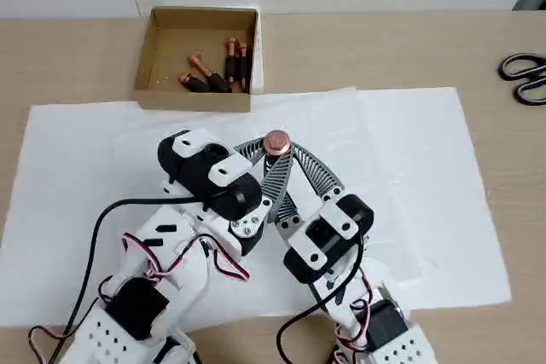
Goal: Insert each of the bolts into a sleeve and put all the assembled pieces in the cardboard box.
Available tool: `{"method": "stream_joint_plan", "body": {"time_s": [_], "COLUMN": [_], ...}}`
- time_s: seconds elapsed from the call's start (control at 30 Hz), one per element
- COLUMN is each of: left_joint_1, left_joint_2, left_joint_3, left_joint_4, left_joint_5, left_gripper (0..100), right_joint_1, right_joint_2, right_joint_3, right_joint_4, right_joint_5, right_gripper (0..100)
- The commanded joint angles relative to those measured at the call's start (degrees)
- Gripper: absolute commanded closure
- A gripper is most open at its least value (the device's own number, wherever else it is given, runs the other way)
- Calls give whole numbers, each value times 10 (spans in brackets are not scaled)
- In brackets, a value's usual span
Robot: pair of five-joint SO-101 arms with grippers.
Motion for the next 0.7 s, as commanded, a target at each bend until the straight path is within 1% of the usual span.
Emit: {"method": "stream_joint_plan", "body": {"time_s": [0.0, 0.03, 0.17, 0.3, 0.43, 0.67], "left_joint_1": [-4, -4, -4, -4, -4, -90], "left_joint_2": [6, 6, 4, 3, 3, 6], "left_joint_3": [-2, -2, -2, -2, -2, 0], "left_joint_4": [40, 46, 47, 47, 47, 48], "left_joint_5": [-4, -4, -4, -4, -4, -4], "left_gripper": [858, 844, 841, 841, 841, 840], "right_joint_1": [-2, -2, -2, -2, -2, -2], "right_joint_2": [-9, -9, -9, -10, -10, -10], "right_joint_3": [3, 3, 3, 2, -6, -18], "right_joint_4": [-14, -14, -13, 22, 29, 31], "right_joint_5": [0, 0, 0, 0, 0, 0], "right_gripper": [995, 995, 995, 995, 995, 995]}}
